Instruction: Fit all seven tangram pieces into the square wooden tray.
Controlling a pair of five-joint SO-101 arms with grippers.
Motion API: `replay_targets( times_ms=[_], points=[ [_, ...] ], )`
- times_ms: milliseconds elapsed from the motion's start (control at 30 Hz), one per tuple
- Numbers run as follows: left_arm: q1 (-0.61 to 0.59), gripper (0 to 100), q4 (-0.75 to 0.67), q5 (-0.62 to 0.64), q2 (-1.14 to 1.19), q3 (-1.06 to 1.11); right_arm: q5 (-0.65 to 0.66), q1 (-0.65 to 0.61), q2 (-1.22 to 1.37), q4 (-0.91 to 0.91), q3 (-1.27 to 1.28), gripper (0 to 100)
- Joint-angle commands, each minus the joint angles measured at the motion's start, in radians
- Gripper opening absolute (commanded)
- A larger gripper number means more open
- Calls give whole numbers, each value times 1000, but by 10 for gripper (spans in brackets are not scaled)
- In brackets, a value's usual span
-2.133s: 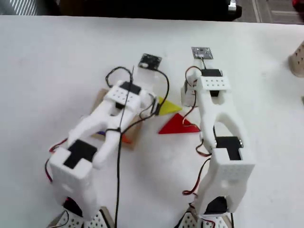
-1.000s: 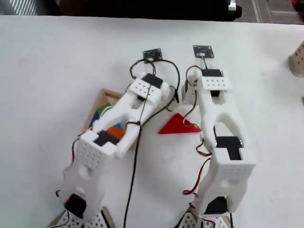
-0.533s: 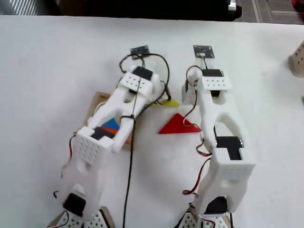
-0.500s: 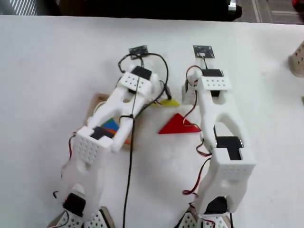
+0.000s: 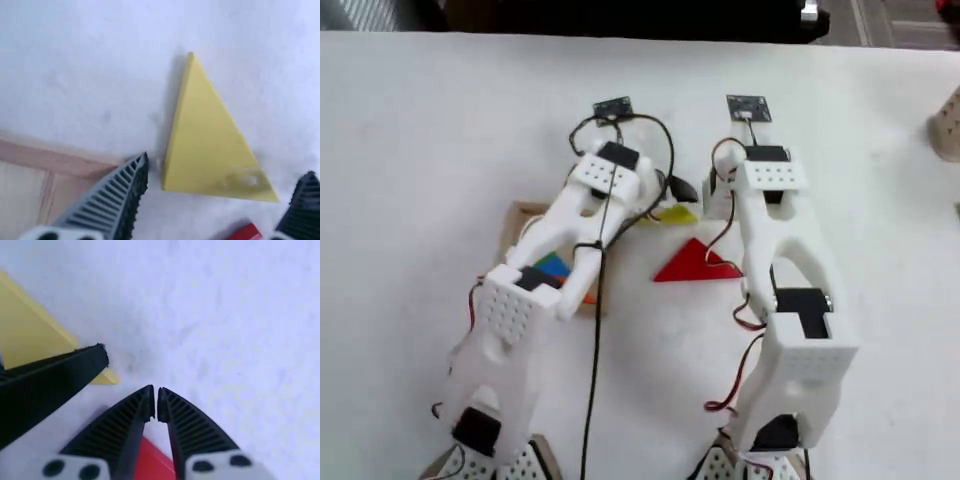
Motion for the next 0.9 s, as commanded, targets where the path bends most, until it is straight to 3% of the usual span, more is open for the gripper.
replay_targets(
  times_ms=[0, 333, 633, 867],
  points=[
    [-12, 407, 11, -3, 2, -69, -2, -5, -24, 4, -34, 18],
    [-10, 392, 21, -8, 2, -68, -2, -5, -22, 4, -34, 18],
    [1, 392, 199, -9, 18, -77, 12, -18, -21, 4, -34, 18],
    [12, 392, 230, -11, 24, -77, 48, -33, 12, 4, -41, 18]
  ],
)
